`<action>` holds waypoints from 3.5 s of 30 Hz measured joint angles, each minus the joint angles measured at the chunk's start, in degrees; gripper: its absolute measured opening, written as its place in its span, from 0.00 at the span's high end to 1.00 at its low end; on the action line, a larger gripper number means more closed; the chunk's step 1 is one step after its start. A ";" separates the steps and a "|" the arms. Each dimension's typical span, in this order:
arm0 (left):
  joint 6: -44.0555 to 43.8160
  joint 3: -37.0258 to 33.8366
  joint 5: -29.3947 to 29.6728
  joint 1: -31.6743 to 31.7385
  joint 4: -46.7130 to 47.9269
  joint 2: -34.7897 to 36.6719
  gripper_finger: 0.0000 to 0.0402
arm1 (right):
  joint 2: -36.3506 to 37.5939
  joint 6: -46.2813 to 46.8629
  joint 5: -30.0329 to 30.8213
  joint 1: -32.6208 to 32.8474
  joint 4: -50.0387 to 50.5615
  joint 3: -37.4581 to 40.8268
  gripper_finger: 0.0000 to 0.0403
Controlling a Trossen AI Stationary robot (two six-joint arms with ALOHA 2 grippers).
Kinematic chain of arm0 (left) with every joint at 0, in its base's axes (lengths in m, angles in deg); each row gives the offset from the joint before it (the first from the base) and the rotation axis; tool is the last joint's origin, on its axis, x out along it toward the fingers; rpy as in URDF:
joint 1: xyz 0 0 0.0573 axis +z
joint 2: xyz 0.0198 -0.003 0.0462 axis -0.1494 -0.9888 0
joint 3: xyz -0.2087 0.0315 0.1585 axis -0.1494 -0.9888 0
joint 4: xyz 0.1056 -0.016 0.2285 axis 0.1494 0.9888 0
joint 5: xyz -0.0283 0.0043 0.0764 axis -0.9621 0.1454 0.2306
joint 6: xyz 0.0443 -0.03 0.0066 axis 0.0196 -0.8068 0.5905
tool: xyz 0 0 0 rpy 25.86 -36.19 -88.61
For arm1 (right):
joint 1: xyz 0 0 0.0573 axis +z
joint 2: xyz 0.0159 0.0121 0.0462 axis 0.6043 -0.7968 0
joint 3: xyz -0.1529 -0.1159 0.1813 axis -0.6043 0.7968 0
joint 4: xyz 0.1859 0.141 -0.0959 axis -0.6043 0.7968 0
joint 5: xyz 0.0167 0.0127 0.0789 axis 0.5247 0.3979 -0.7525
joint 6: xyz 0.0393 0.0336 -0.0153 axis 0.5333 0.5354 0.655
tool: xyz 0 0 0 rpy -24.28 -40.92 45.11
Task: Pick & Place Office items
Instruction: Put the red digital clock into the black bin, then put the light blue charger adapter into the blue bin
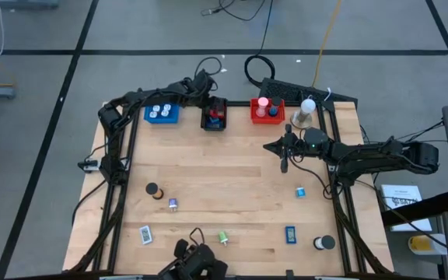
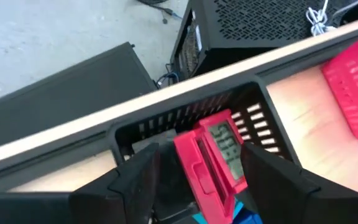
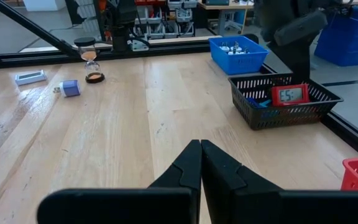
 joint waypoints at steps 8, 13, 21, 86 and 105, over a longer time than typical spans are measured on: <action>9.25 4.22 0.72 -1.94 8.43 0.21 0.53 | 0.00 0.00 0.00 0.00 0.45 0.00 1.00; 13.95 4.20 4.78 -4.77 11.74 0.02 0.70 | 0.00 0.00 0.00 0.02 0.41 0.00 1.00; 16.48 1.38 8.64 -5.29 10.27 -0.33 0.98 | 0.00 0.39 0.02 0.02 0.36 0.00 1.00; 29.87 -59.59 -2.02 -42.35 -69.03 30.35 0.99 | 0.94 14.12 7.03 2.86 8.77 -3.74 1.00; 29.46 -60.08 3.95 -55.57 -62.36 30.21 0.99 | 1.31 17.18 35.12 32.38 36.76 -14.29 0.99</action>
